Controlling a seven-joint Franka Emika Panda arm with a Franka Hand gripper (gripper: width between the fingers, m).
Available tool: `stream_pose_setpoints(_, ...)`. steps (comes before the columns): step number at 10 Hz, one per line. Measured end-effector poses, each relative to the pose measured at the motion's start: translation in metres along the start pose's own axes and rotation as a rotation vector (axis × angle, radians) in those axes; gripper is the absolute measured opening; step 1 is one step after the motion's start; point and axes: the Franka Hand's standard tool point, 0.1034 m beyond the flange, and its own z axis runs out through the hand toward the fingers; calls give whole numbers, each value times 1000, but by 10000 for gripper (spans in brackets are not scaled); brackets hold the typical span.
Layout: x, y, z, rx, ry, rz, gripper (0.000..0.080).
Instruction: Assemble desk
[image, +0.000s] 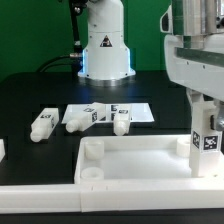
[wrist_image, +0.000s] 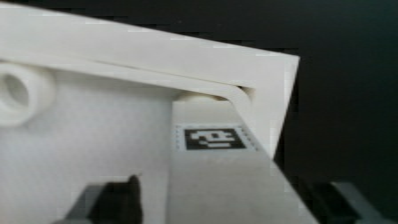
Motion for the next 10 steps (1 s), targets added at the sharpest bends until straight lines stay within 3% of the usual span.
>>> stream_pose_setpoints(1,1,-3,-1,16,8,-231,544)
stream_pose_setpoints(3,-1,-3,-1,12,6,-416,643)
stream_pose_setpoints(5,0,-3,-1,11,7,-553,648)
stream_pose_setpoints(6,2,-3,-2,6,14,-690,648)
stream_pose_setpoints(7,7,-2,-4,-8,25,-995,649)
stream_pose_setpoints(8,7,-2,-3,-13,11,-1090,649)
stream_pose_setpoints(9,7,-1,-2,-12,11,-1043,637)
stream_pose_setpoints(10,7,-1,-2,-13,11,-1045,505)
